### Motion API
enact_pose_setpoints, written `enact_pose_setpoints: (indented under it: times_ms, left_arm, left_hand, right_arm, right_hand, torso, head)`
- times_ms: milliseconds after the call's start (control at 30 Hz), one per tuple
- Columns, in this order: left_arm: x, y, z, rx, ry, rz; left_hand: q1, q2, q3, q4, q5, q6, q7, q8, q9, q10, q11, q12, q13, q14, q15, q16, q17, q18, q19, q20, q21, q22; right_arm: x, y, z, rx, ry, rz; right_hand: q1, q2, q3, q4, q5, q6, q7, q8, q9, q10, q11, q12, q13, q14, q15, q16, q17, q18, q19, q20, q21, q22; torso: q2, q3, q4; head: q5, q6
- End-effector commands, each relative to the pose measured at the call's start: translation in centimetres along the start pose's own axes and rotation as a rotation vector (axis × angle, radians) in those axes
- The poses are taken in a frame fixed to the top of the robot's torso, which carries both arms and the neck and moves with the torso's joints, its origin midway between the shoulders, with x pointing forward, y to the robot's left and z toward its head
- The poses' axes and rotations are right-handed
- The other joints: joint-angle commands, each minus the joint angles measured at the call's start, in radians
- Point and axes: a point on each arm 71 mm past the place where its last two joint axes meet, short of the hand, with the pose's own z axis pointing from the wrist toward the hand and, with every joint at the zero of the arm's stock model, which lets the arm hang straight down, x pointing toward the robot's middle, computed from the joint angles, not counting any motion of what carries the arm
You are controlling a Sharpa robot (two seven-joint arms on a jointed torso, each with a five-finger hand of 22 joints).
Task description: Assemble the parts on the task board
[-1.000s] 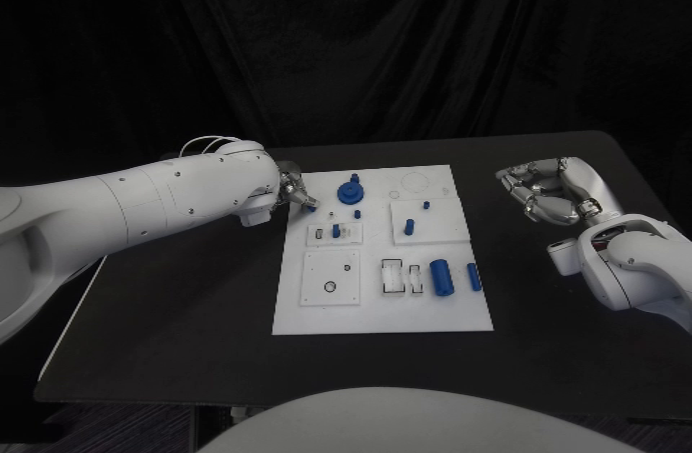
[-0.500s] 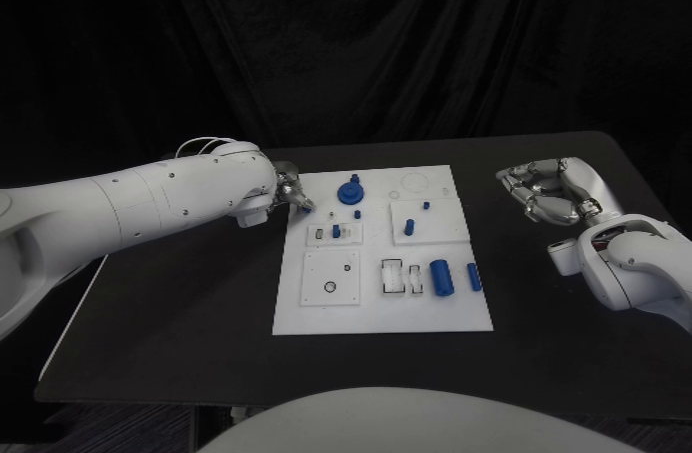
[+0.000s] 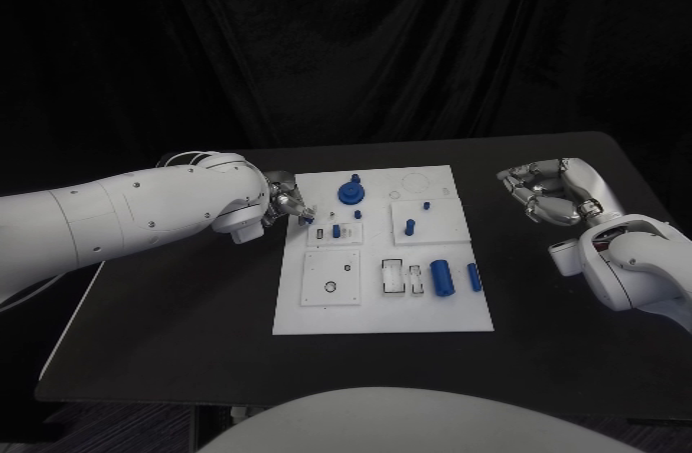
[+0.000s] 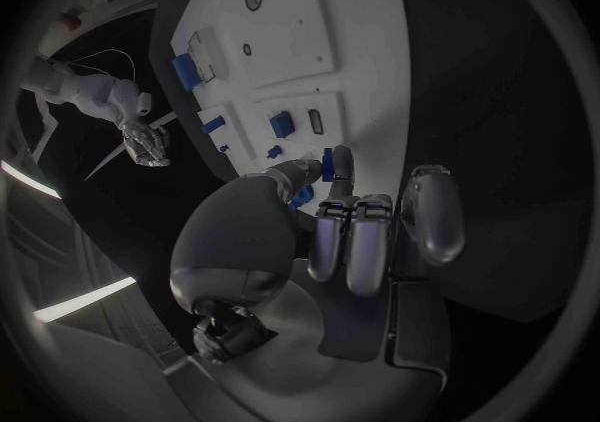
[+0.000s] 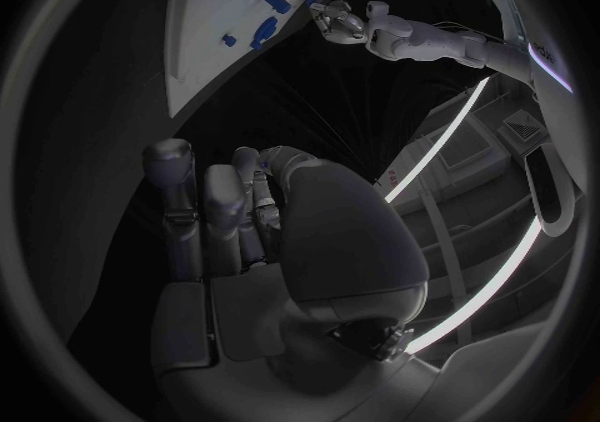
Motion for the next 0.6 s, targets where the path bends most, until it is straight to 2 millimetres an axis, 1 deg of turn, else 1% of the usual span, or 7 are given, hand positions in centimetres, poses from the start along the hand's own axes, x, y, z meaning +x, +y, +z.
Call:
enact_pose_setpoints:
  times_ms: [33, 67, 267, 400, 500, 600]
  left_arm:
    - [0.6, -0.2, -0.7, 0.004, 0.004, -0.081]
    - [0.6, -0.2, -0.9, 0.005, 0.006, -0.083]
    - [1.1, -0.1, -1.6, 0.017, 0.017, -0.092]
    - [1.2, -0.2, -1.6, 0.032, 0.012, -0.096]
    - [1.4, -0.2, -1.5, 0.040, 0.007, -0.091]
    - [1.6, -0.2, -1.3, 0.047, 0.003, -0.086]
  left_hand:
    - [-0.016, -0.004, 0.030, -0.018, -0.023, 0.023, -0.017, 0.004, 0.003, 0.105, -0.011, 0.003, 0.263, 0.106, -0.007, 0.003, 0.263, 0.000, 0.000, -0.008, -0.007, 0.000]
    - [-0.019, -0.005, 0.031, -0.017, -0.032, 0.023, -0.018, 0.004, 0.004, 0.105, -0.011, 0.003, 0.263, 0.106, -0.007, 0.003, 0.263, -0.001, 0.000, -0.008, -0.007, 0.001]
    - [-0.034, -0.003, 0.035, -0.007, -0.060, 0.024, -0.018, 0.002, 0.006, 0.105, -0.012, 0.003, 0.263, 0.106, -0.008, 0.003, 0.263, 0.000, -0.001, -0.009, -0.011, -0.001]
    - [-0.037, -0.002, 0.035, -0.004, -0.066, 0.024, -0.018, 0.002, 0.006, 0.105, -0.012, 0.003, 0.263, 0.106, -0.008, 0.003, 0.263, 0.001, -0.003, -0.010, -0.012, -0.002]
    - [-0.038, 0.000, 0.036, -0.002, -0.068, 0.025, -0.018, 0.002, 0.006, 0.105, -0.012, 0.003, 0.263, 0.106, -0.008, 0.003, 0.263, 0.001, -0.003, -0.010, -0.013, -0.003]
    - [-0.039, 0.002, 0.037, -0.001, -0.069, 0.024, -0.018, 0.001, 0.006, 0.105, -0.012, 0.003, 0.263, 0.106, -0.008, 0.003, 0.263, 0.001, -0.004, -0.010, -0.014, -0.004]
  right_arm:
    - [0.1, -0.2, -0.1, 0.017, 0.005, -0.003]
    - [0.1, -0.2, -0.1, 0.017, 0.006, -0.003]
    - [0.2, -0.1, 0.0, 0.016, 0.008, -0.001]
    - [0.1, -0.1, 0.0, 0.016, 0.009, -0.002]
    - [0.1, -0.1, 0.0, 0.016, 0.009, -0.002]
    - [0.1, -0.1, -0.1, 0.016, 0.009, -0.001]
  right_hand:
    - [0.009, 0.001, 0.005, -0.003, 0.004, 0.001, 0.006, 0.003, 0.002, 0.000, 0.002, 0.007, -0.001, -0.001, 0.000, -0.006, -0.002, 0.006, -0.001, -0.001, -0.004, 0.002]
    - [0.011, 0.001, 0.007, -0.004, 0.008, 0.001, 0.007, 0.003, 0.002, 0.000, 0.002, 0.007, -0.002, -0.001, 0.000, -0.006, -0.001, 0.006, -0.001, -0.001, -0.004, 0.002]
    - [0.014, 0.000, 0.010, -0.007, 0.014, 0.001, 0.007, 0.003, 0.002, -0.001, 0.002, 0.007, -0.003, -0.001, 0.000, -0.006, -0.002, 0.007, -0.001, -0.001, -0.005, 0.003]
    - [0.015, 0.000, 0.011, -0.008, 0.016, 0.001, 0.007, 0.003, 0.002, -0.001, 0.002, 0.007, -0.003, -0.001, 0.000, -0.006, -0.002, 0.006, 0.000, -0.001, -0.005, 0.003]
    - [0.016, -0.001, 0.011, -0.009, 0.018, 0.001, 0.007, 0.003, 0.002, -0.002, 0.003, 0.007, -0.004, -0.001, 0.000, -0.006, -0.002, 0.007, -0.001, -0.001, -0.005, 0.003]
    - [0.016, -0.001, 0.011, -0.009, 0.018, 0.001, 0.007, 0.003, 0.002, -0.002, 0.003, 0.007, -0.004, -0.001, 0.000, -0.006, -0.002, 0.007, -0.001, -0.001, -0.005, 0.003]
  torso:
    - [0.000, 0.0004, -0.0015]
    - [0.000, 0.0008, -0.0017]
    - [-0.001, 0.0027, 0.0001]
    - [0.000, 0.0019, 0.0020]
    - [0.001, 0.0005, 0.0007]
    - [0.001, 0.0006, -0.0009]
  head:
    - [0.004, 0.000]
    - [0.005, 0.000]
    - [0.005, 0.000]
    - [0.004, 0.000]
    - [0.006, 0.000]
    - [0.008, 0.000]
